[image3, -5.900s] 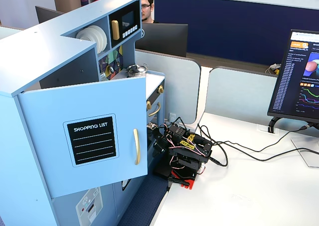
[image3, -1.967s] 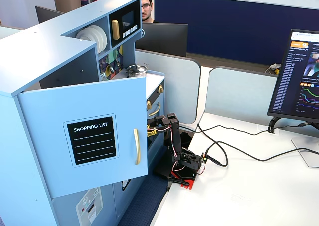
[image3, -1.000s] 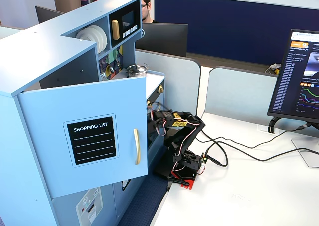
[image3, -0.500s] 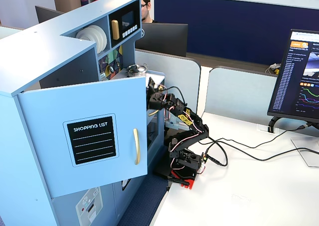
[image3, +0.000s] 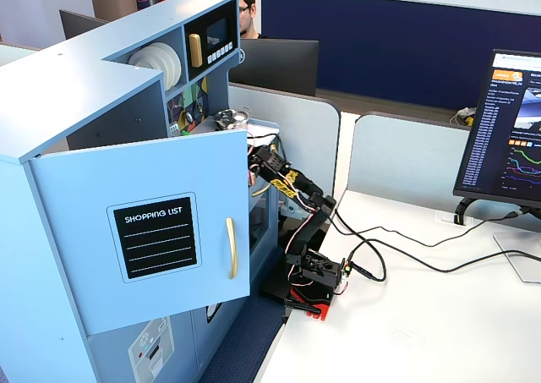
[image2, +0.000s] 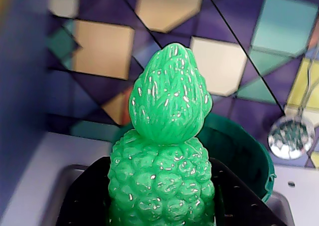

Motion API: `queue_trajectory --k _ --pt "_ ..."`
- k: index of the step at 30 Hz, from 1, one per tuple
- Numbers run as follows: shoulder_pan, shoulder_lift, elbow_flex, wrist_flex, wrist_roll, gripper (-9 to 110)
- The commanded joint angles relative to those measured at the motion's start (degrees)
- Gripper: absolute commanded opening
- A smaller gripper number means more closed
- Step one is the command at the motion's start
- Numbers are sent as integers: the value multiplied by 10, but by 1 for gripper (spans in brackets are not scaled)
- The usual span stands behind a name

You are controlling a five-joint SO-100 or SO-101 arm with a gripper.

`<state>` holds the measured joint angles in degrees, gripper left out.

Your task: Pick up the green pineapple from the left cabinet and place it in the green recipient

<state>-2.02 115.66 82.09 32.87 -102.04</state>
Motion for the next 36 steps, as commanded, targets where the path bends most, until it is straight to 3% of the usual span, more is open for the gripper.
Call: queue_trajectory --k 1,18,24,28,36 --pt "8 -74 -93 -48 18 0" --pt "33 -218 -213 -33 26 0" --pt "38 -217 -203 -49 60 26" --pt "33 -210 -196 -61 97 37" --pt "30 -174 -174 -65 86 39"
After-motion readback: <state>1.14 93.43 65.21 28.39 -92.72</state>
